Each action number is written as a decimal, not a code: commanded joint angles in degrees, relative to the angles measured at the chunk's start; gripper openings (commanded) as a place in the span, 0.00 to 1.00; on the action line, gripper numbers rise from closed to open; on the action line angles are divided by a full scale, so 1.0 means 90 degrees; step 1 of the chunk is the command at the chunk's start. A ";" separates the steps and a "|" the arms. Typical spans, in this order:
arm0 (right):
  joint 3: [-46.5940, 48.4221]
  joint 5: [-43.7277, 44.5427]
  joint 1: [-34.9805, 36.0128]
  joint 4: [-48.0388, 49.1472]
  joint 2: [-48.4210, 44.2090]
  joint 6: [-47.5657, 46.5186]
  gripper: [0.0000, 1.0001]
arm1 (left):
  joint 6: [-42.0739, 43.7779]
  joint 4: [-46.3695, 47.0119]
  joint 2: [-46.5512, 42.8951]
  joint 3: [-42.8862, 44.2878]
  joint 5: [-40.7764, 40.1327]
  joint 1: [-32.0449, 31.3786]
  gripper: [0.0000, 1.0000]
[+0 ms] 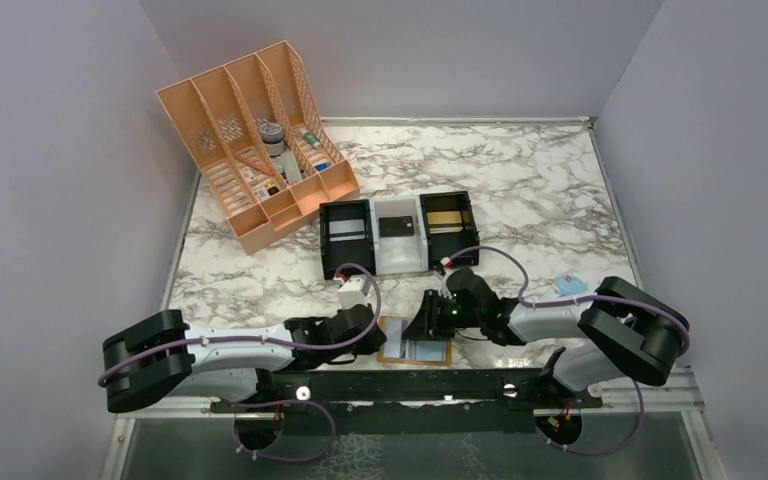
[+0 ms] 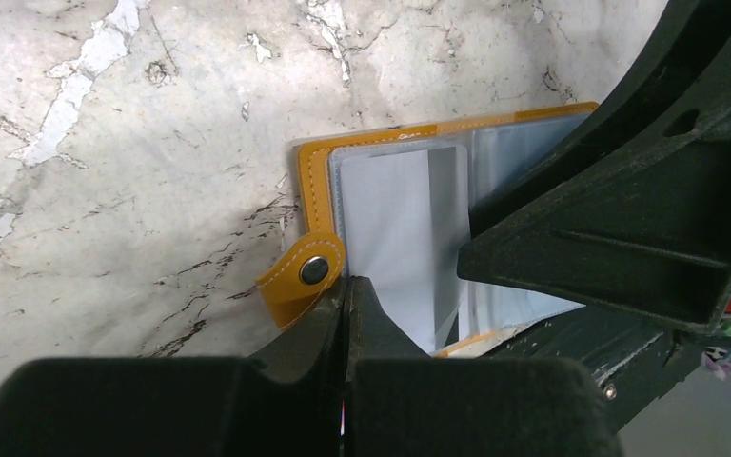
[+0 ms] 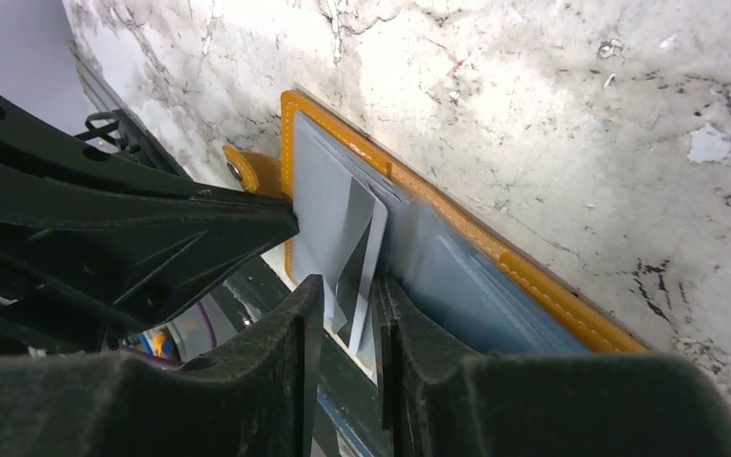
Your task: Take the credit cards out of the card holder
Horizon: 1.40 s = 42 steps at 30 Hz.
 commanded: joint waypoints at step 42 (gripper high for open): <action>-0.0302 -0.0900 -0.0643 -0.0303 -0.0778 -0.0723 0.01 | -0.0489 -0.0767 -0.1133 -0.0873 -0.0294 -0.0046 0.03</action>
